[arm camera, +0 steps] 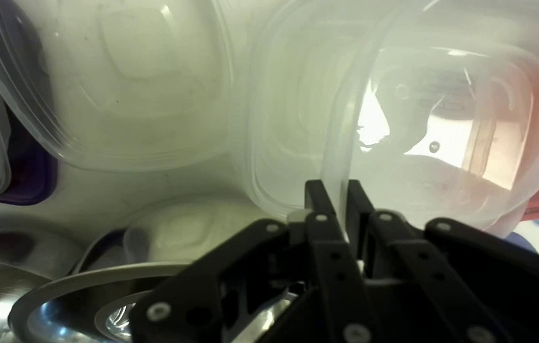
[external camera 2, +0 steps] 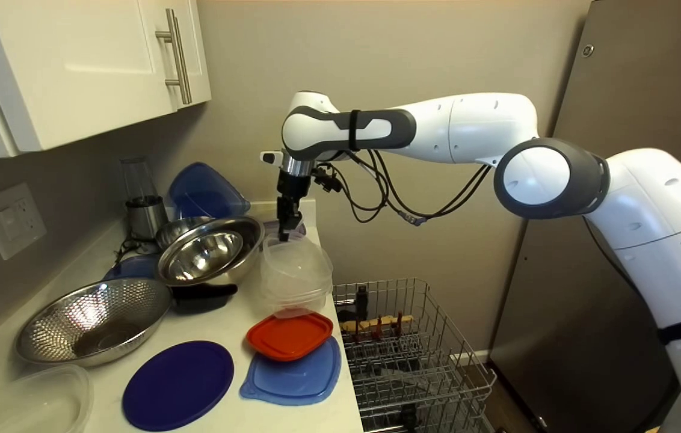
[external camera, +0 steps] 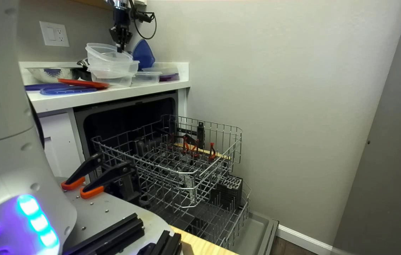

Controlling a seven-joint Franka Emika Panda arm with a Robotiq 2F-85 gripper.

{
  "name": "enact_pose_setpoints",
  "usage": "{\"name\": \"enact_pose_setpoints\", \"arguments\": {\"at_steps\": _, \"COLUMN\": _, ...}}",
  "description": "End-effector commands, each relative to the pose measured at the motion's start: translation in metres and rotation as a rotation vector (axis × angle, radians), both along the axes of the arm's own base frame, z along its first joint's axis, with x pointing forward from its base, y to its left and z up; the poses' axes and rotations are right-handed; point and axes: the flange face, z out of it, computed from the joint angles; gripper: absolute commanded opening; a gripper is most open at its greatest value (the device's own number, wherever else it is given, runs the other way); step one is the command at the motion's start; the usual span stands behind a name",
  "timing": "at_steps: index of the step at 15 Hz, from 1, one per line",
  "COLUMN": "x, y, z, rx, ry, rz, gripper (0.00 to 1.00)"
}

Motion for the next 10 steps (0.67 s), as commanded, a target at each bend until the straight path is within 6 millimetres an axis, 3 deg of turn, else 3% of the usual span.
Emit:
{"name": "enact_pose_setpoints", "arguments": {"at_steps": 1, "x": 0.001, "y": 0.000, "z": -0.003, "rx": 0.035, "ry": 0.011, "rz": 0.026, "gripper": 0.04}}
{"name": "enact_pose_setpoints", "arguments": {"at_steps": 6, "x": 0.009, "y": -0.012, "z": 0.013, "rx": 0.033, "ry": -0.012, "rz": -0.015, "gripper": 0.04}}
{"name": "enact_pose_setpoints", "arguments": {"at_steps": 10, "x": 0.023, "y": -0.038, "z": 0.045, "rx": 0.106, "ry": -0.016, "rz": -0.073, "gripper": 0.04}}
